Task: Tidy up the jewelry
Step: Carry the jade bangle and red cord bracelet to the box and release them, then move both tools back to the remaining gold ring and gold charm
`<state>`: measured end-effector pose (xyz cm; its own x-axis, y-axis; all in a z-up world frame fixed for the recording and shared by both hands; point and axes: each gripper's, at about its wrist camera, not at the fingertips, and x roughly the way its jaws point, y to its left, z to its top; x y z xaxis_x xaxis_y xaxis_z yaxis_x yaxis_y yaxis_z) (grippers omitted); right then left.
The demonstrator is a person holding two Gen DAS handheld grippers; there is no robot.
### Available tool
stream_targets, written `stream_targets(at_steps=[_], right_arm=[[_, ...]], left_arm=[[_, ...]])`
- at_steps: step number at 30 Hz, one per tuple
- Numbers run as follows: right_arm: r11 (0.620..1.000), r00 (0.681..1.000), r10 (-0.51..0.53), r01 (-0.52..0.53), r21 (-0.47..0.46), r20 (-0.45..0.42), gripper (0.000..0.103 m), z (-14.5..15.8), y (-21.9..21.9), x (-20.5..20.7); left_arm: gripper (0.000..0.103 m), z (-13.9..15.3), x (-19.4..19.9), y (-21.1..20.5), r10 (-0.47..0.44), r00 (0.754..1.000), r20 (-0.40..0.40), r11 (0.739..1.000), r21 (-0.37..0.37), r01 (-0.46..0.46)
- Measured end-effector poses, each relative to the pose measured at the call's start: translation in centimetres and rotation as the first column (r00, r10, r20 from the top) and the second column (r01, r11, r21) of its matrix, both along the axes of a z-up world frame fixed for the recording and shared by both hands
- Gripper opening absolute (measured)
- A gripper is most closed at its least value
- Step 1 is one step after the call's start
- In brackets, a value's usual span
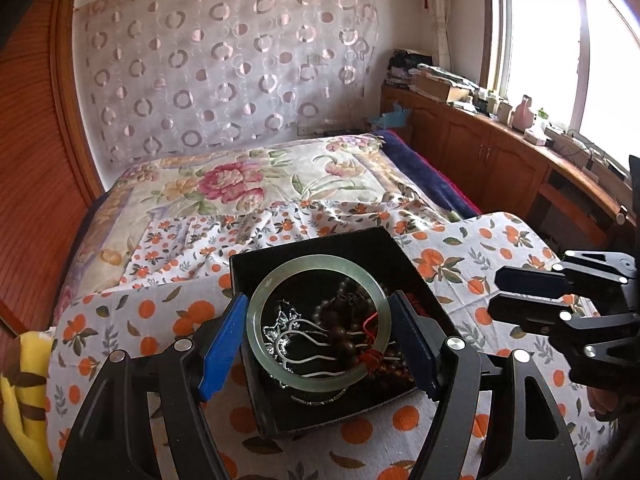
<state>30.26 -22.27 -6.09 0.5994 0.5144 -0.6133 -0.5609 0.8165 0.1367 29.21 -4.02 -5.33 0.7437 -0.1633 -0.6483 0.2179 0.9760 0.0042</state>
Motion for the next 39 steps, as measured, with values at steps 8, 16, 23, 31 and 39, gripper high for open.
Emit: stream_targets(at_steps=[8, 16, 23, 31, 39], right_arm=[[1.000, 1.000, 0.002, -0.002, -0.007, 0.000, 0.028, 0.1, 0.0, -0.1], [0.999, 1.000, -0.006, 0.006, -0.031, -0.006, 0.028, -0.1, -0.1, -1.6], [0.998, 0.999, -0.016, 0.013, -0.065, -0.042, 0.033, -1.4, -0.4, -4.0], [0.992, 0.995, 0.009, -0.021, -0.128, -0.094, 0.042, -3.8, 0.6, -6.8], [0.977, 0.992, 0.057, -0.078, -0.198, -0.113, 0.042, -5.6, 2.9, -8.2]], left_arm=[[0.069, -0.3, 0.1, 0.1, 0.005, 1.000, -0.016, 1.000, -0.004, -0.005], [0.078, 0.0, -0.7, 0.1, 0.000, 1.000, 0.005, 1.000, -0.009, 0.000], [0.080, 0.2, -3.6, 0.5, -0.001, 1.000, 0.011, 1.000, -0.011, 0.001], [0.085, 0.0, -8.1, 1.2, -0.016, 1.000, 0.009, 1.000, -0.009, 0.016], [0.085, -1.8, -10.8, 2.1, -0.021, 0.999, -0.050, 1.000, -0.010, 0.020]])
